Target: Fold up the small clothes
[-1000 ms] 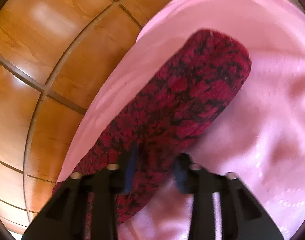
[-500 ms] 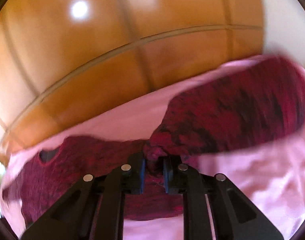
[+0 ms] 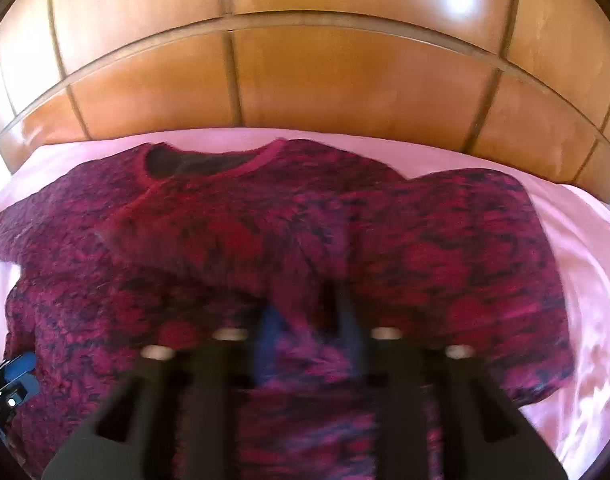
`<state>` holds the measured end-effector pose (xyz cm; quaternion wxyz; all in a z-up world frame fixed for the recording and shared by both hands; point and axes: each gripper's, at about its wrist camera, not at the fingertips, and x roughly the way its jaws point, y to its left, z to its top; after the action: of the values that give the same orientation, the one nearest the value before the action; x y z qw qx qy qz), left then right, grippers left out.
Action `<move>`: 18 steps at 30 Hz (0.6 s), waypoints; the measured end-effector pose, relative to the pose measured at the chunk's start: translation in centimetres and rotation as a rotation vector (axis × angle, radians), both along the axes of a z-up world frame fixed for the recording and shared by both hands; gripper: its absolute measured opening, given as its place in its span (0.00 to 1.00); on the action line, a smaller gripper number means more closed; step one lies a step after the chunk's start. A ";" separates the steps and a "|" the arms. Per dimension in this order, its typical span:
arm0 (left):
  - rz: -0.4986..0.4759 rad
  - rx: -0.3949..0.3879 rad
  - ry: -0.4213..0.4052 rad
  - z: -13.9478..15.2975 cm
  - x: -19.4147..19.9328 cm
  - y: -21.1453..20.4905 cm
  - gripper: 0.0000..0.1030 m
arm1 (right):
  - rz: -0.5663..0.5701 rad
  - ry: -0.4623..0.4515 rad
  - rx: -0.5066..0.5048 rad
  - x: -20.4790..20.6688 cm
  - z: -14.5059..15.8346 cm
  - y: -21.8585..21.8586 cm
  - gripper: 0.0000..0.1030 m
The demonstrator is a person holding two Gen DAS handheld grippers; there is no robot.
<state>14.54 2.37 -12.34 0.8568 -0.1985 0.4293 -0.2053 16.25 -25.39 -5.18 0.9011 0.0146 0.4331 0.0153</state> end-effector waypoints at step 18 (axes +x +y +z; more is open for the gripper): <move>-0.027 -0.291 0.163 2.6 8.0 -6.9 0.57 | -0.169 -0.143 0.992 -9.2 -3.7 -11.7 0.98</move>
<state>22.58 -4.52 -9.72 0.7784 -0.3307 0.4659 -0.2602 7.05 -37.13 -8.92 0.8112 0.4747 0.3083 0.1469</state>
